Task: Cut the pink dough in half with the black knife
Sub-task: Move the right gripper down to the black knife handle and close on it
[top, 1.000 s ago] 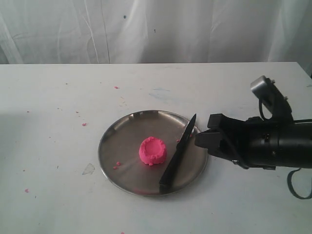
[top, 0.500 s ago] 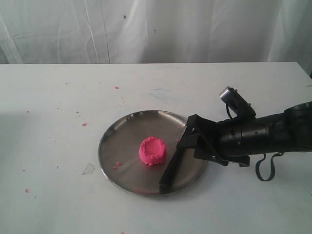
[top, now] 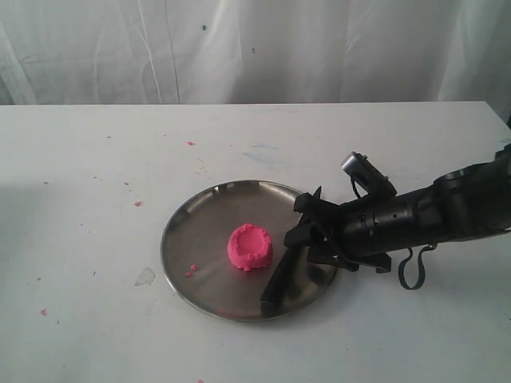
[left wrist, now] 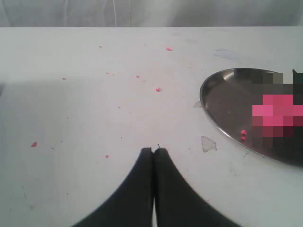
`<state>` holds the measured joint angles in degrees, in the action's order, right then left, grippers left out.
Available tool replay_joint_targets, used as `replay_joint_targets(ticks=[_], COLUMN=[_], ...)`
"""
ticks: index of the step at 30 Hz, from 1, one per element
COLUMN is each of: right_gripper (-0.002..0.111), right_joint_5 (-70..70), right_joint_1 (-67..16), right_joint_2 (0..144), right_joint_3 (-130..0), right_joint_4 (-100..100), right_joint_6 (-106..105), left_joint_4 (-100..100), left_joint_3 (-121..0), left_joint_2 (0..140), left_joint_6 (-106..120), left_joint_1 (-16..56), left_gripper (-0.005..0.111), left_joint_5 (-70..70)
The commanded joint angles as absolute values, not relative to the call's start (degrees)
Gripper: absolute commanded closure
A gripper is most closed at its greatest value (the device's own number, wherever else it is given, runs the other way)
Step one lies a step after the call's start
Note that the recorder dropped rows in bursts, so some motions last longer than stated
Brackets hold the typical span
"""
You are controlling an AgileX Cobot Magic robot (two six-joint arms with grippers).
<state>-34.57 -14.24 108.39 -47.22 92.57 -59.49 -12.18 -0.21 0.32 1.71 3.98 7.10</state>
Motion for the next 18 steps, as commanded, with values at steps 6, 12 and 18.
replay_joint_targets(ticks=[6,12,18], right_gripper=[0.062,0.062,0.062], right_joint_5=[-33.58,-31.99,-29.13], right_joint_1=[-16.26,-18.30,-18.30], right_joint_2=[111.43,113.20,114.92], right_joint_3=[-49.60,-51.31,-51.35], right_joint_4=[92.53,92.14,92.32], right_joint_6=[-60.66,-60.82,-60.58], left_joint_4=[-12.38,-12.38,-12.38], left_joint_3=[0.00,0.00,0.00], left_joint_2=[0.00,0.00,0.00], left_joint_6=[1.47,1.47,1.47], left_joint_1=[3.81,3.81,3.81], left_gripper=[0.107,0.107,0.107], left_joint_5=[7.20,7.20,7.20])
